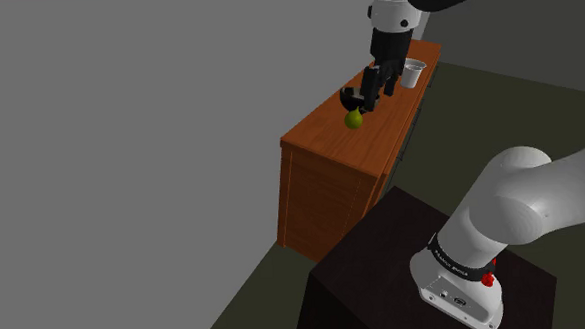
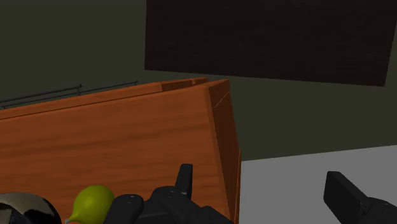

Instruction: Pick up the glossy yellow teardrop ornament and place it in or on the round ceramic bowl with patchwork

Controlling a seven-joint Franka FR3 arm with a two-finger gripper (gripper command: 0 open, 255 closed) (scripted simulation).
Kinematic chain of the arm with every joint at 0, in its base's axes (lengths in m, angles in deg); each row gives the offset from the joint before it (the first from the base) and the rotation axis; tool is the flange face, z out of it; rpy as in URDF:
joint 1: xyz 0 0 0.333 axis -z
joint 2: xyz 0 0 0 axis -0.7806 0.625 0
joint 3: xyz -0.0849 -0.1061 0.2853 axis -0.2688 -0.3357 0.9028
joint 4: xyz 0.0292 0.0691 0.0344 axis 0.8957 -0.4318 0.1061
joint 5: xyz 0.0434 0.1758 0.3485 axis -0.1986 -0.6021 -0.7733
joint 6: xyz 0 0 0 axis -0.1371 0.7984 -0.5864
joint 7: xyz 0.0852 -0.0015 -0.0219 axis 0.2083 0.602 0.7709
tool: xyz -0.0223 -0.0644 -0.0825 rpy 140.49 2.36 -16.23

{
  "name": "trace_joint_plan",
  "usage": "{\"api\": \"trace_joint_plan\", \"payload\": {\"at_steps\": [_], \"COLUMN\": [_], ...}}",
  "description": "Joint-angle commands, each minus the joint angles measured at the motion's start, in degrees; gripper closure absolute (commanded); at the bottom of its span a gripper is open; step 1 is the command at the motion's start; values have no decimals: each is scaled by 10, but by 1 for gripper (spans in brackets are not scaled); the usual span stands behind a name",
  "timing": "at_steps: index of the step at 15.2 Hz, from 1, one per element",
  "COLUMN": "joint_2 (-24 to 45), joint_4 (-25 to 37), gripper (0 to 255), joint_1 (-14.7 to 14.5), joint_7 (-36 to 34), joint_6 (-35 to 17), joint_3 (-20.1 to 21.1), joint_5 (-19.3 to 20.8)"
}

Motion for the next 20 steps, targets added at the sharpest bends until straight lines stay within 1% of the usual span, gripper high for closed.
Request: {"api": "trace_joint_plan", "payload": {"at_steps": [1, 6, 11, 15, 20], "joint_2": [0, 82, 179, 263, 375], "joint_4": [0, 17, 54, 97, 167], "gripper": [0, 0, 0, 0, 0], "joint_1": [0, 18, 34, 43, 57], "joint_7": [0, 62, 122, 171, 233], "joint_6": [0, -51, -96, -126, -152], "joint_3": [0, -51, -97, -129, -160], "joint_5": [0, 30, 48, 52, 43]}}
